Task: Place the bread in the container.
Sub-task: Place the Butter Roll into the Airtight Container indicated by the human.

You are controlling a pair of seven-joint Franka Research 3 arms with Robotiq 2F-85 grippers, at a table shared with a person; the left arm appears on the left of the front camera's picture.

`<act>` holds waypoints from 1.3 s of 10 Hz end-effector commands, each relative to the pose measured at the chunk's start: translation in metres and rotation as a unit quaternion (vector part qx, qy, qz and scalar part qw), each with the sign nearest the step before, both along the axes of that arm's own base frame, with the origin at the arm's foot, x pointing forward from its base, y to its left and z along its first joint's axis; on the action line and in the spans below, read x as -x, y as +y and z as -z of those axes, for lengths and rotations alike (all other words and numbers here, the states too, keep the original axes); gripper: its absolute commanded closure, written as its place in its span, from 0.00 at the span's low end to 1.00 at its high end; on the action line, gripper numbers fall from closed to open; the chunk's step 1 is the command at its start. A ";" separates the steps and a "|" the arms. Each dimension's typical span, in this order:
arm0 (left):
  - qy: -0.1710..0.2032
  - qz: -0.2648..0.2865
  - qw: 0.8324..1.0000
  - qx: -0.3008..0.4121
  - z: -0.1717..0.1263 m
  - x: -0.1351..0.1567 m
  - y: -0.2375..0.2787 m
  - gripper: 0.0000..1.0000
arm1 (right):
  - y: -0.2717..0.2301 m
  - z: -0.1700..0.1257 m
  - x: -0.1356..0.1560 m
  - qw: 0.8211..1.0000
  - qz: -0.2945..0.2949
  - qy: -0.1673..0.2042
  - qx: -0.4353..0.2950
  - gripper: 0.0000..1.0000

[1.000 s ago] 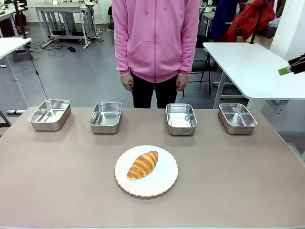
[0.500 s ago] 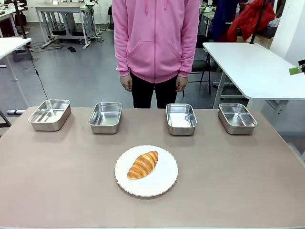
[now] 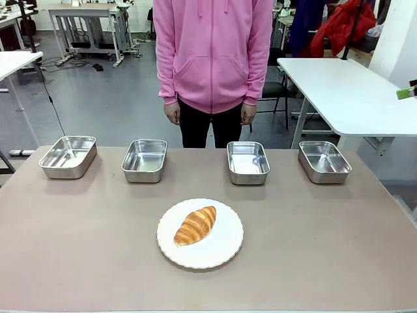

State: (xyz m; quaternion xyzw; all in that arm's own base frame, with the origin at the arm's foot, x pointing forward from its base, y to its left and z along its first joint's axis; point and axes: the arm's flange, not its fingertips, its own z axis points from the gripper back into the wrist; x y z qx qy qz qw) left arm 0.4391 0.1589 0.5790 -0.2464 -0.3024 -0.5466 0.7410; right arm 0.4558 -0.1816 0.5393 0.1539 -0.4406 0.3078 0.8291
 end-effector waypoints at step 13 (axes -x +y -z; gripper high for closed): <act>-0.030 -0.051 0.994 0.090 -0.007 0.017 -0.015 0.00 | 0.001 -0.001 0.001 1.000 -0.001 -0.001 0.001 0.00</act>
